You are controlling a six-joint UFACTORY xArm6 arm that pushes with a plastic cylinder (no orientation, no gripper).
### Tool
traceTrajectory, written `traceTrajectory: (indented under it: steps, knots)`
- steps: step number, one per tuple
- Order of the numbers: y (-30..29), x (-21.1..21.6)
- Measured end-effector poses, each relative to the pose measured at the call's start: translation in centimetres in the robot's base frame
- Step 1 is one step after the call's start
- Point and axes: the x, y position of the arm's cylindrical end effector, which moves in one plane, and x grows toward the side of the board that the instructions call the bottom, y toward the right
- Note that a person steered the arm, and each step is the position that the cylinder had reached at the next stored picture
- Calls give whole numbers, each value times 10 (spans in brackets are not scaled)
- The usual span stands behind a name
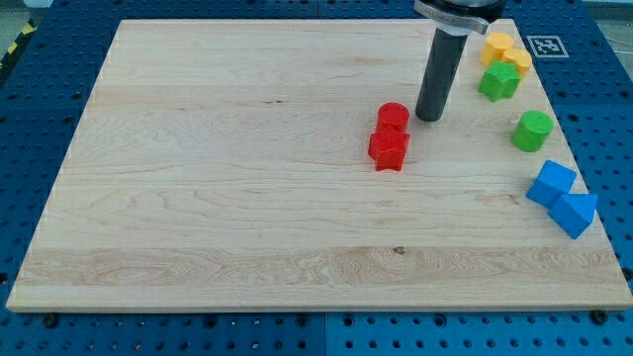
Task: Slide the green circle into the red circle
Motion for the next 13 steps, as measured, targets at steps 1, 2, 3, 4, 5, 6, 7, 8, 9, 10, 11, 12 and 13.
traceTrajectory:
  steps: [1, 2, 3, 4, 5, 6, 7, 8, 9, 10, 11, 12, 13]
  knots:
    - [34, 6]
    - [44, 6]
    - [44, 6]
    - [51, 6]
    - [63, 6]
    - [65, 2]
    - [77, -2]
    - [98, -5]
    - [132, -5]
    - [169, -4]
    - [189, 19]
    - [177, 50]
    - [143, 48]
